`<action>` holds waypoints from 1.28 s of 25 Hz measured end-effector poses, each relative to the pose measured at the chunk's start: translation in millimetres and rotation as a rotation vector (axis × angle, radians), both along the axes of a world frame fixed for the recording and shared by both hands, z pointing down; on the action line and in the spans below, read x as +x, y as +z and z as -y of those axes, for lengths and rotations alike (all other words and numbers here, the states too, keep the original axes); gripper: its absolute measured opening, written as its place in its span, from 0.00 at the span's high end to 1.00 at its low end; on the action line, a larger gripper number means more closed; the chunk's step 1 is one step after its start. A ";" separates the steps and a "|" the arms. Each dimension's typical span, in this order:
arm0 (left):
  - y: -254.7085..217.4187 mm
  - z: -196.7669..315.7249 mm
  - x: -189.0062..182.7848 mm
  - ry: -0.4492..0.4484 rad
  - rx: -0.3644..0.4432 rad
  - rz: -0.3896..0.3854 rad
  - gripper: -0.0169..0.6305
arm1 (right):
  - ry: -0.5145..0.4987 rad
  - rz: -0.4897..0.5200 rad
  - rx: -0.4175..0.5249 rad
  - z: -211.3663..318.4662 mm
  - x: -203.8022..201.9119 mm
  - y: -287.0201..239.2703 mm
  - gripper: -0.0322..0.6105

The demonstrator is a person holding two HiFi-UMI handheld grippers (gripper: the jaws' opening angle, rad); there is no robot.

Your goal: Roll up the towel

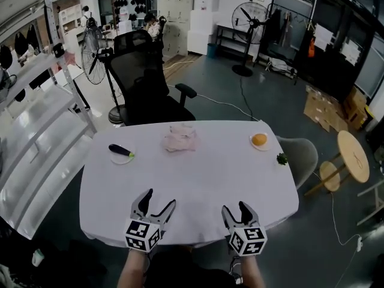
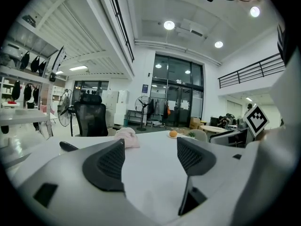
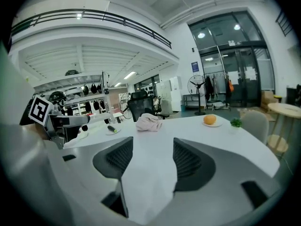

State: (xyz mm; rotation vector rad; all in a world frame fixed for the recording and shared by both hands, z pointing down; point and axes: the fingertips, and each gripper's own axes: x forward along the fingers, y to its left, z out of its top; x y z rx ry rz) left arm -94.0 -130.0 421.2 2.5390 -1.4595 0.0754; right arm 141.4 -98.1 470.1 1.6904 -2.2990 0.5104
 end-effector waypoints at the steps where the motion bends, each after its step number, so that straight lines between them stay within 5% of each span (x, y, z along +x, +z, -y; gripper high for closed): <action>1: -0.4 5.7 -0.8 0.001 0.001 0.001 0.41 | -0.001 0.000 -0.001 5.3 -1.2 0.4 0.54; 16: 38.3 51.2 -5.7 0.024 -0.043 0.009 0.41 | -0.043 -0.019 -0.057 38.7 -17.9 35.4 0.55; 24: 51.4 57.9 -9.2 0.027 -0.068 0.090 0.41 | -0.092 -0.045 -0.104 40.4 -14.9 42.6 0.55; 32: 79.4 108.7 -4.6 0.033 -0.102 0.251 0.41 | -0.198 -0.045 -0.125 101.4 -26.3 50.0 0.55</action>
